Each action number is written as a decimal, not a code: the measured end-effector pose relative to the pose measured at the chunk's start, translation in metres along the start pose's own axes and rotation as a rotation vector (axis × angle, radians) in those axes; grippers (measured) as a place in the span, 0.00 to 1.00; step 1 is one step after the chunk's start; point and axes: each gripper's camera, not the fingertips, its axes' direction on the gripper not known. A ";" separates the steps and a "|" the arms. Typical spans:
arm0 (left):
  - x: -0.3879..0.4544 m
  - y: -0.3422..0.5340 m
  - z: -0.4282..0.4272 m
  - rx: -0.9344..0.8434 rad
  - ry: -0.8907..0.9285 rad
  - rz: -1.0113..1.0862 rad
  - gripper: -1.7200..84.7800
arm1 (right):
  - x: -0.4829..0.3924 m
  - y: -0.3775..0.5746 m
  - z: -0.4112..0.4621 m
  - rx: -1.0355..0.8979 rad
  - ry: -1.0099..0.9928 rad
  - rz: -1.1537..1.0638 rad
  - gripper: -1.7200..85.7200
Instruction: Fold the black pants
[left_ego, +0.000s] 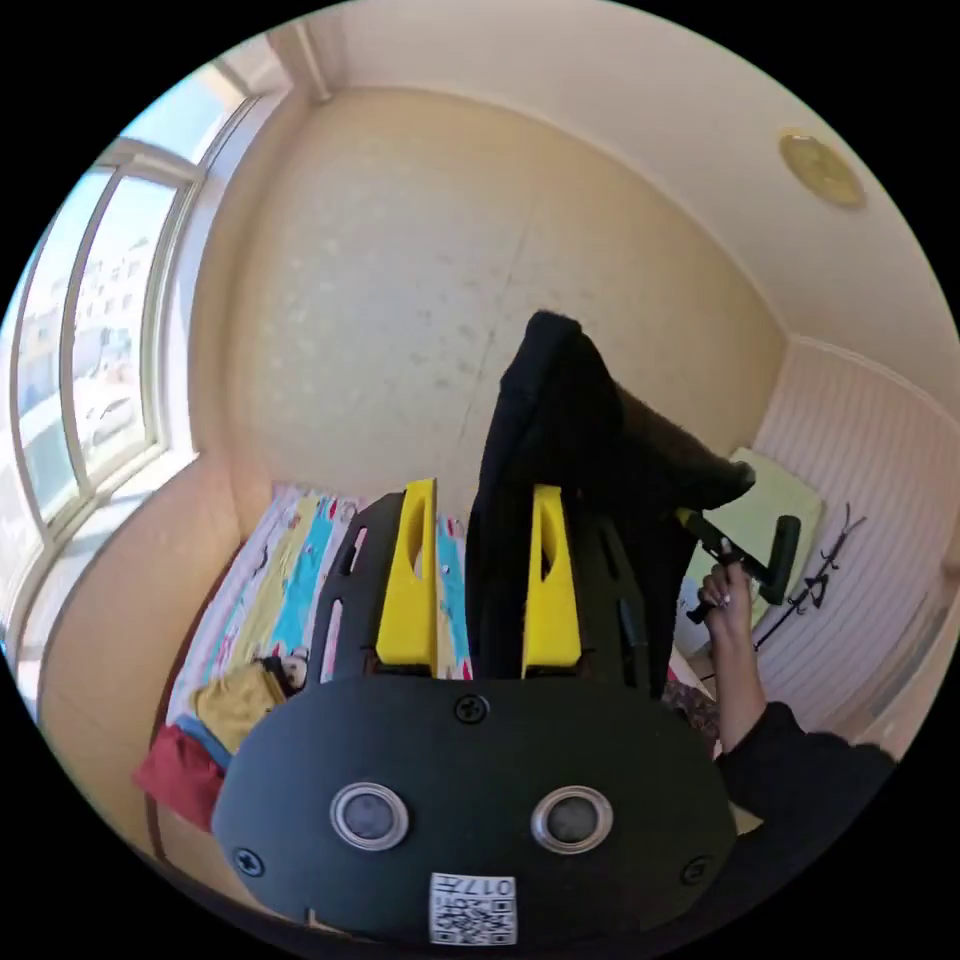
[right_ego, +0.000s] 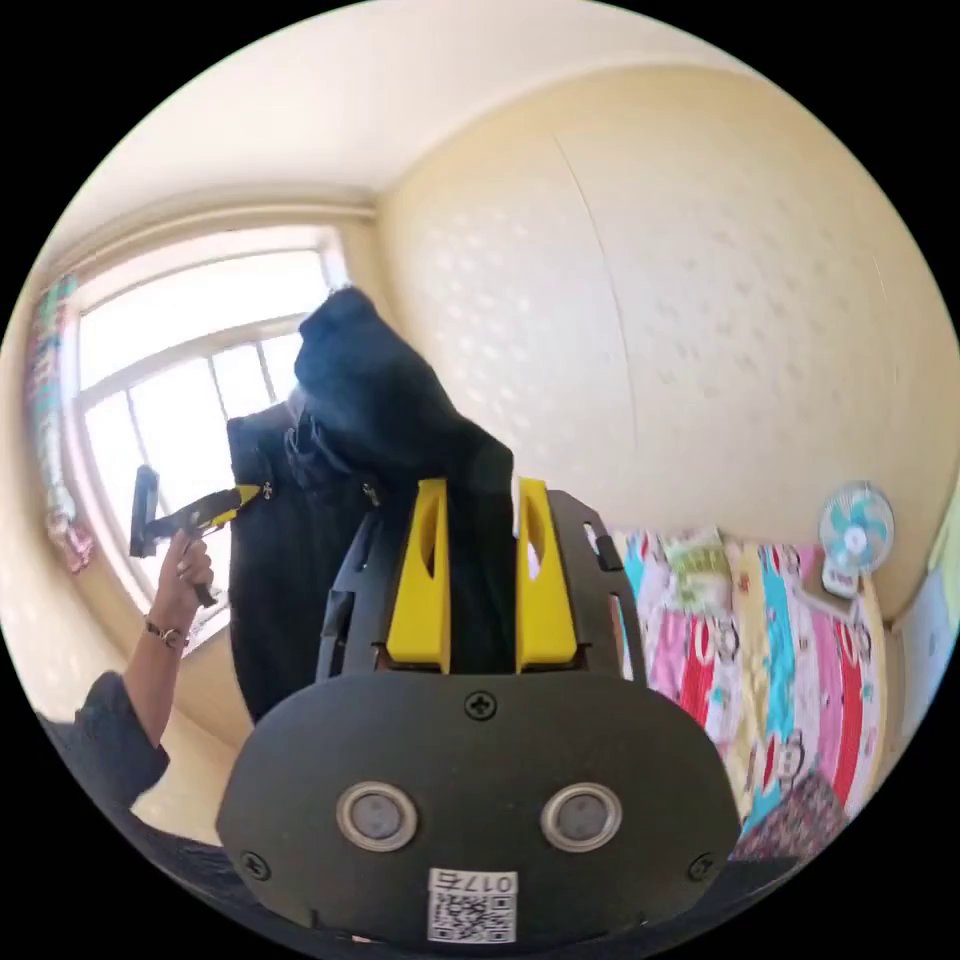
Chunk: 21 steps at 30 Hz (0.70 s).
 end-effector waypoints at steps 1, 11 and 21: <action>-0.044 -0.007 0.042 -0.141 0.021 -0.127 0.14 | 0.026 -0.001 0.045 -0.134 0.066 0.098 0.13; -0.295 0.212 0.200 -0.730 0.037 -0.284 0.14 | 0.070 0.272 0.091 -0.629 0.281 0.227 0.13; -0.379 0.372 0.245 -1.261 0.129 -0.305 0.21 | 0.043 0.375 0.031 -0.836 0.451 0.704 0.12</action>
